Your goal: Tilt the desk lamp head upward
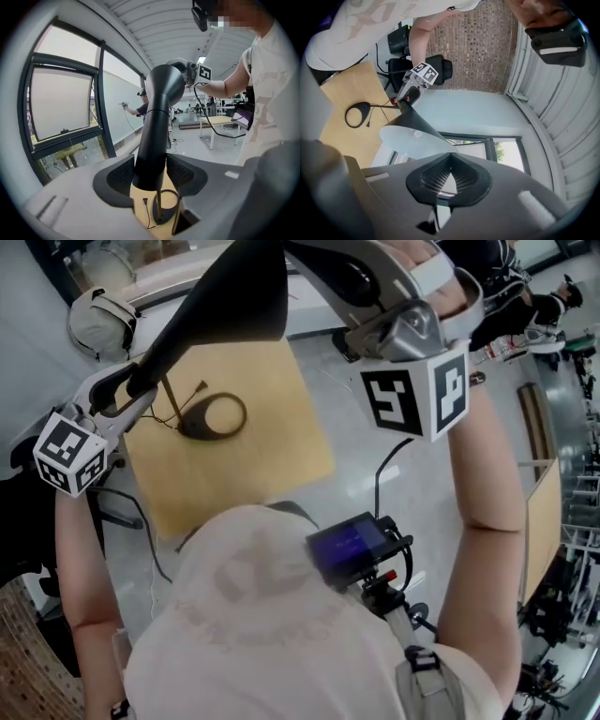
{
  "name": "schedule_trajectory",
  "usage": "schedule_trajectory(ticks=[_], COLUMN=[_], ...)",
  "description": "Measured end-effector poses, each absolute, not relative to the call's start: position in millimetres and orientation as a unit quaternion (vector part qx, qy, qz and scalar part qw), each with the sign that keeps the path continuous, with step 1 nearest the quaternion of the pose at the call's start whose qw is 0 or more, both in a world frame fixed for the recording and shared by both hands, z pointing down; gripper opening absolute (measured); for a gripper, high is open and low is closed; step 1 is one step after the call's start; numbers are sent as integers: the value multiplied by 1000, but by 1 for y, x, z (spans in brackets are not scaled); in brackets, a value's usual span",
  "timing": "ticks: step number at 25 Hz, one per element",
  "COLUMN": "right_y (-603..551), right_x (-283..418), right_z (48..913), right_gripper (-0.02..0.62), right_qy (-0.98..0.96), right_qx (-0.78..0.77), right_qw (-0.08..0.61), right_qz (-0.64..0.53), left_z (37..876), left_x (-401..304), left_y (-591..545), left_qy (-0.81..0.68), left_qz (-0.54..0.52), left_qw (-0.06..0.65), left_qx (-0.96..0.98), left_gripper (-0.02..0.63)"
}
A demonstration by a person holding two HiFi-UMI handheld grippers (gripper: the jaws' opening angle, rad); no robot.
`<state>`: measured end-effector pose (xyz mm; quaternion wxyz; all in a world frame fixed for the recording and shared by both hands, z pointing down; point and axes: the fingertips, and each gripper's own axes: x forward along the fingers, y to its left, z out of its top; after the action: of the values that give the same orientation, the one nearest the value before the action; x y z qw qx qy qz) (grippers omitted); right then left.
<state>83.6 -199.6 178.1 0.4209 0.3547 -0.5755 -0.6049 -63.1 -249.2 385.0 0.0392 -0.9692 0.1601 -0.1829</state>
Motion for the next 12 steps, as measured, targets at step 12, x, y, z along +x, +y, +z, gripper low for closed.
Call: schedule_trajectory(ticks=[12], right_y=[-182], right_x=[107], right_z=[212], right_gripper=[14], right_qy=[-639], right_qx=[430], right_qw=[402], right_qz=[-495], left_z=[372], left_x=[-77], left_y=[-237], left_qy=[179], left_qz=[-133], left_qw=[92], left_qx=[-970], left_gripper=[181])
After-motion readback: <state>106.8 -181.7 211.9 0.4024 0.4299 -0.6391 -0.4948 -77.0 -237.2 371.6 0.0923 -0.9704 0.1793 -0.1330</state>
